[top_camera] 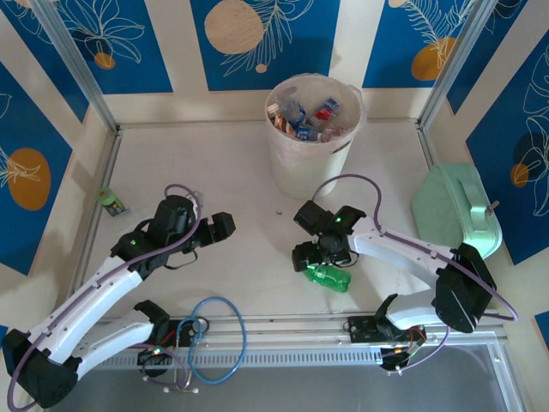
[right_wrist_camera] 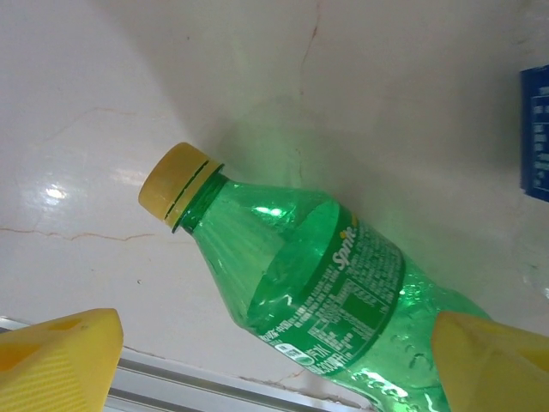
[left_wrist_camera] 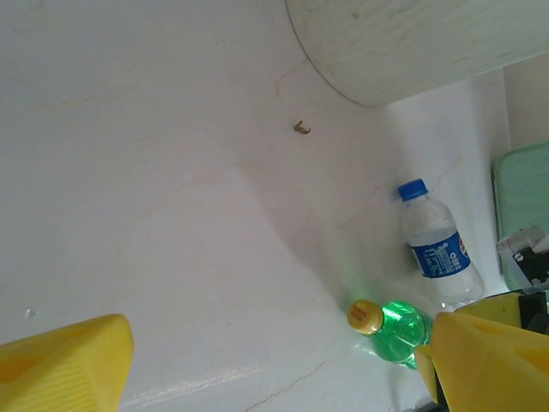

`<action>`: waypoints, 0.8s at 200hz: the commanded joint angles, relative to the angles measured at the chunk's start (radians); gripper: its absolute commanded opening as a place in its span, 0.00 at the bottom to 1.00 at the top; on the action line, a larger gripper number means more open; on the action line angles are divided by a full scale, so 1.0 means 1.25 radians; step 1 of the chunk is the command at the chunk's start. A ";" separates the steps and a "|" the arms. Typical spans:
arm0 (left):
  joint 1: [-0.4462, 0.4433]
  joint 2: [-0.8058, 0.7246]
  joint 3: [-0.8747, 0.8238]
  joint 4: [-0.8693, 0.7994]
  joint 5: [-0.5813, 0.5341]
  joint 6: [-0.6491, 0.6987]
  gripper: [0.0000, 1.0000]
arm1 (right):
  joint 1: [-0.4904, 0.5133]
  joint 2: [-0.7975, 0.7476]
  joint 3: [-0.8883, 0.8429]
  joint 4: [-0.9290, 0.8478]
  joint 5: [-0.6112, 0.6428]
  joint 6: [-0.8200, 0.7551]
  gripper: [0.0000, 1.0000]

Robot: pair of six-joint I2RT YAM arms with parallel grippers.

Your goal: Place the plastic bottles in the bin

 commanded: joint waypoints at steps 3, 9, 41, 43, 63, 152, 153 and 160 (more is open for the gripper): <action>0.011 -0.008 -0.007 0.009 0.014 -0.013 0.89 | 0.027 0.044 0.012 -0.021 0.002 -0.010 0.93; 0.010 -0.008 -0.007 0.008 0.014 -0.013 0.89 | 0.034 0.059 0.017 -0.026 0.009 -0.011 0.93; 0.010 -0.008 -0.007 0.007 0.014 -0.013 0.89 | 0.062 0.131 0.040 -0.044 0.040 -0.006 0.93; 0.011 -0.008 -0.007 0.007 0.013 -0.014 0.89 | 0.062 0.136 0.041 -0.046 0.042 -0.005 0.93; 0.011 -0.009 -0.007 0.006 0.014 -0.013 0.89 | 0.059 0.169 0.047 -0.052 0.051 0.000 0.90; 0.011 -0.005 -0.002 0.006 0.013 -0.009 0.90 | 0.045 0.247 0.060 -0.019 0.012 -0.006 0.79; 0.011 -0.006 -0.002 0.006 0.013 -0.009 0.90 | 0.045 0.247 0.060 -0.018 0.010 -0.006 0.79; 0.011 -0.005 -0.002 0.005 0.013 -0.008 0.90 | 0.043 0.247 0.058 -0.011 0.003 -0.005 0.76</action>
